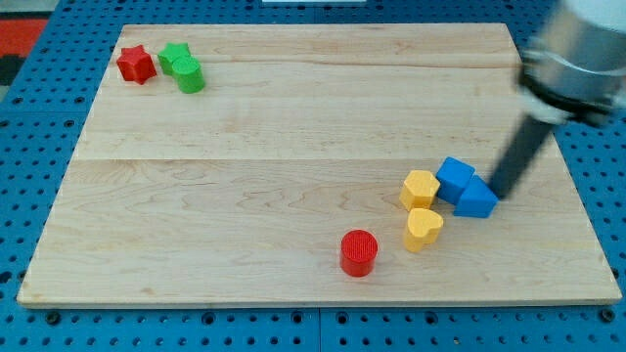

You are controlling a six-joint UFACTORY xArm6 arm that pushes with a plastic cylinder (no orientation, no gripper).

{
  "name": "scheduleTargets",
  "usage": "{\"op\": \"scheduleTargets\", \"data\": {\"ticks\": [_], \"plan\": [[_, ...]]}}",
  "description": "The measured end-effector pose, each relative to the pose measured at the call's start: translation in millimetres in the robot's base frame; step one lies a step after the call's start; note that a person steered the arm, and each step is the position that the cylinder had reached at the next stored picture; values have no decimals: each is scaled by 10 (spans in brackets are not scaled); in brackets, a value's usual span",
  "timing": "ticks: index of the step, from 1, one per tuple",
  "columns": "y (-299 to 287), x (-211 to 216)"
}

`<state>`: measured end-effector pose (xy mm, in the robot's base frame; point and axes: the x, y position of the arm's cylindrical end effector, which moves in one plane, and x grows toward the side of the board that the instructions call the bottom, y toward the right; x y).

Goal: Slide the yellow hexagon to the bottom left of the blue cube

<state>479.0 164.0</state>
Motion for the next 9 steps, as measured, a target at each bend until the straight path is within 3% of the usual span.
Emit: {"op": "scheduleTargets", "data": {"ticks": [1, 3, 4, 5, 6, 8, 9], "plan": [[-753, -394], [-898, -898], [285, -430], [837, 604], [140, 678], [-959, -135], [-1368, -347]]}}
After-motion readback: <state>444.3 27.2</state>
